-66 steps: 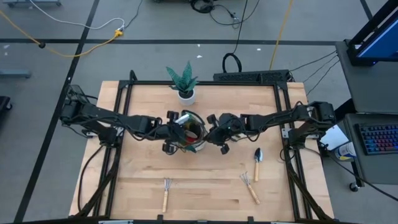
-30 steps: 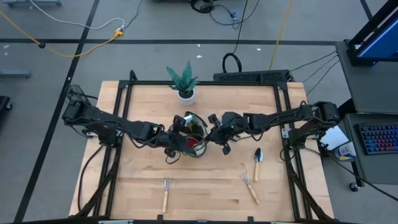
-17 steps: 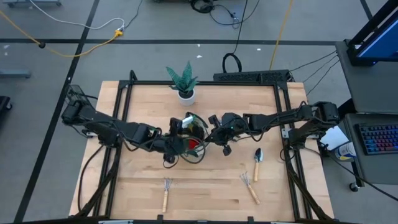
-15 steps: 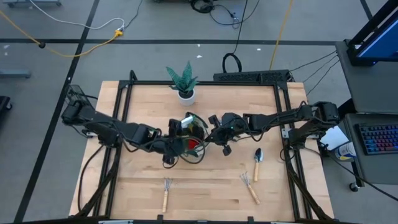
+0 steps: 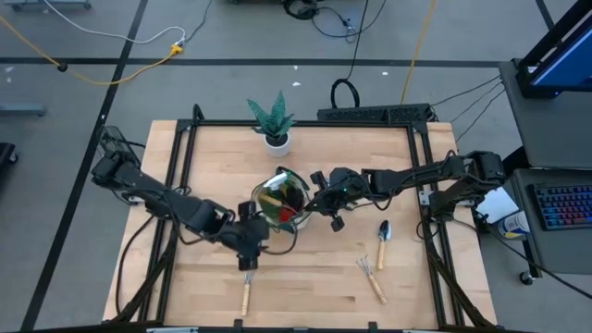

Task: Pick & Place Garden tools in Gardening bag
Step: Put the green shear scissors into the gardening bag

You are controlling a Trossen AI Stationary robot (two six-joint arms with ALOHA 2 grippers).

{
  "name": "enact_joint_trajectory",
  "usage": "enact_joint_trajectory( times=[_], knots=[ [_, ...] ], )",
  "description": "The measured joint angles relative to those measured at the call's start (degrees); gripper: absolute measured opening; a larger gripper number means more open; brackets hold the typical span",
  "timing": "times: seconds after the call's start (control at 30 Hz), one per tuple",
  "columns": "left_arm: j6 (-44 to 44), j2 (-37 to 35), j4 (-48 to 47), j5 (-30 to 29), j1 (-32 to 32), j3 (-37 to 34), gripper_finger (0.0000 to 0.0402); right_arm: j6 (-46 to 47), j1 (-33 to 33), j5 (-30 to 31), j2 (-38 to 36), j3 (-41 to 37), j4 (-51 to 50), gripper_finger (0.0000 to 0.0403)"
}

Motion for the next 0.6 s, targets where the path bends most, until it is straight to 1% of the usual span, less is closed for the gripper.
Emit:
enact_joint_trajectory(
  times=[0.3,0.47,0.53,0.6],
  knots=[
    [-14.8,2.2,1.3,-0.3,-4.9,0.1,0.0237,1.6,0.0,0.0,0.0,0.0,-0.2,0.0006],
    [-16.0,4.4,1.2,-0.3,-6.6,0.2,0.0237,2.6,0.0,0.0,0.0,0.0,-0.2,0.0004],
    [-16.1,5.5,0.0,-0.4,-7.3,0.0,0.0237,3.2,0.0,0.0,0.0,0.0,-0.2,0.0012],
    [-15.9,6.7,1.1,-0.4,-7.3,0.1,0.0237,3.2,0.0,0.0,0.0,0.0,-0.2,0.0023]
  ],
)
